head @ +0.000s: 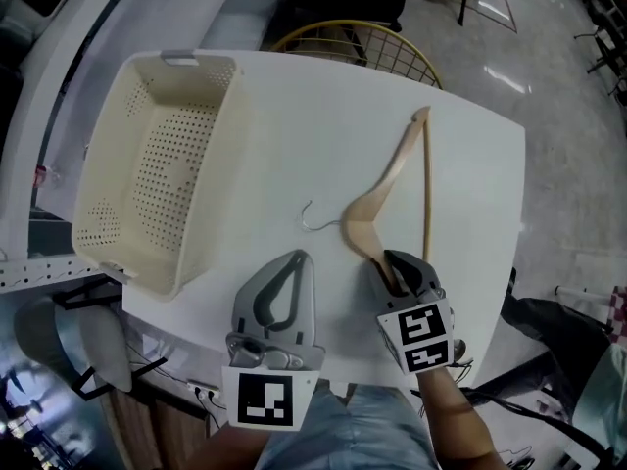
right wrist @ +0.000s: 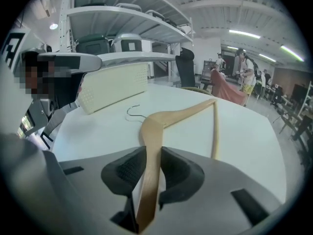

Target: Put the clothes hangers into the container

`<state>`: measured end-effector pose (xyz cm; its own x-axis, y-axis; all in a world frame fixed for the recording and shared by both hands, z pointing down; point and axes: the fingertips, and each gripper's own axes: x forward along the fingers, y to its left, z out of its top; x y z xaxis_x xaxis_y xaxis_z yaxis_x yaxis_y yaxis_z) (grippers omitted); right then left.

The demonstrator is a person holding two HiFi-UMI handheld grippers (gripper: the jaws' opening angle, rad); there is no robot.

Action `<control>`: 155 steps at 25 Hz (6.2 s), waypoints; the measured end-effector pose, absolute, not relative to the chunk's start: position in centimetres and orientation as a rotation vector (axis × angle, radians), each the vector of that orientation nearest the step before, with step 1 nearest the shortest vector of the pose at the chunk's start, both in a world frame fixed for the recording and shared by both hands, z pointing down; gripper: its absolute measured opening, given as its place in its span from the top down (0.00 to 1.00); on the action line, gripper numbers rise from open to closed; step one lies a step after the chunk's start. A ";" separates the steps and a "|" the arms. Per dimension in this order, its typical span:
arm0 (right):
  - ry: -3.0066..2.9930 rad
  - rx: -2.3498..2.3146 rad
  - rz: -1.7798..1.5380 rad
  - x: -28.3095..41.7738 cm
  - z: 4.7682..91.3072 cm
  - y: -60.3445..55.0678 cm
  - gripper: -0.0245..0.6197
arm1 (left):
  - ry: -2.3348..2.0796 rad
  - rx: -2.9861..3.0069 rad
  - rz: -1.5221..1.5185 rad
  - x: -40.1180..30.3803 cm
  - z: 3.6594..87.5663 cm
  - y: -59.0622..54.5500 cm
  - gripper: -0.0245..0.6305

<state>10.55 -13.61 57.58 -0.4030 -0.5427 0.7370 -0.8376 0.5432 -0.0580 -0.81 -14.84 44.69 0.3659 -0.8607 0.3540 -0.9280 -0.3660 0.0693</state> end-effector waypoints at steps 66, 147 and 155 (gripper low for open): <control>-2.493 1.348 0.270 -10.1 35.4 -15.5 0.80 | -1.878 2.570 0.122 -21.2 28.6 -10.4 0.94; -2.452 1.532 0.638 -27.0 41.8 -27.4 0.80 | -1.446 2.751 0.224 -34.5 31.2 -22.4 0.94; -2.368 1.498 0.761 -27.1 44.9 -28.2 0.80 | -1.421 2.695 0.217 -35.1 32.6 -23.4 0.94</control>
<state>-27.09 -28.18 44.93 -0.4472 -0.7677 0.4590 -0.8913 0.3397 -0.3001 -35.08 -23.36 32.63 0.5577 -0.8133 0.1656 -0.8257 -0.5640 0.0108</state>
